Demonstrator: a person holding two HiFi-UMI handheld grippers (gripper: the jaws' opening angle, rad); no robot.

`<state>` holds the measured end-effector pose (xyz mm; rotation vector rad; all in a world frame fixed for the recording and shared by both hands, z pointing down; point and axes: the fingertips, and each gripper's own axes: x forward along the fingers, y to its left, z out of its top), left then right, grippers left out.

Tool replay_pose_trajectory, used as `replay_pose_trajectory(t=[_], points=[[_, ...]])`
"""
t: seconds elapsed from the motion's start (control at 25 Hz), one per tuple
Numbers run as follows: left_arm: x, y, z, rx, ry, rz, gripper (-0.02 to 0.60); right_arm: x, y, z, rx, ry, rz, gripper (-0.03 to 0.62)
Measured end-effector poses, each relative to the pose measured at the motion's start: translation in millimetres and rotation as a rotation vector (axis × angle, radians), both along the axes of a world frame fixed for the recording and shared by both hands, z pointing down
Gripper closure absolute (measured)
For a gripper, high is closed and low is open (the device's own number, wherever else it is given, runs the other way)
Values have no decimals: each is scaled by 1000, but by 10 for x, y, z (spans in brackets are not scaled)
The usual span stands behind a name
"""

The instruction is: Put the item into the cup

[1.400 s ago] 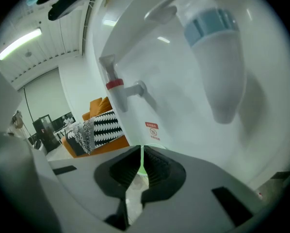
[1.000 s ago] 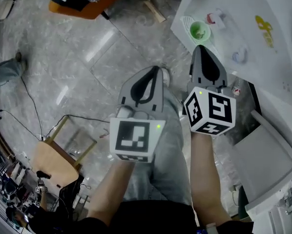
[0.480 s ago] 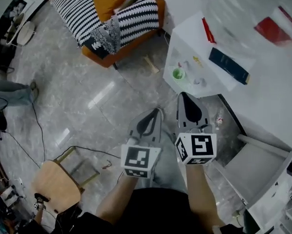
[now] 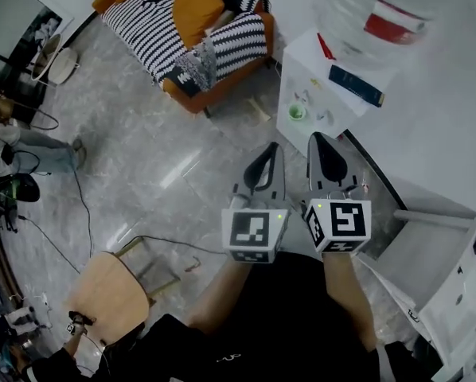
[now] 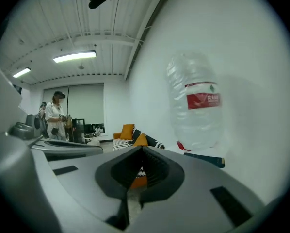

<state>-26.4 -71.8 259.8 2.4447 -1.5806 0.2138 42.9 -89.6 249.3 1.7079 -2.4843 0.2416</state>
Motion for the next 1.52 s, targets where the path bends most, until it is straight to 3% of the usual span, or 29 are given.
replay_pose_trajectory(t=[0.28, 0.44, 0.6, 0.76, 1.04, 1.52], points=[[-64, 141, -410, 59, 24, -64, 569, 104, 346, -368, 50, 0, 17, 585], [-70, 208, -674, 139, 42, -113, 569, 224, 444, -555, 83, -14, 10, 585], [135, 215, -868, 168, 49, -99, 569, 363, 441, -705, 144, 43, 19, 585], [354, 237, -1038, 197, 10, -59, 569, 490, 482, -889, 178, 8, -9, 585], [621, 246, -1129, 222, 6, -54, 569, 639, 457, -1010, 208, -5, -62, 585], [659, 126, -1069, 193, 2, -86, 569, 598, 324, -990, 195, 0, -121, 585]])
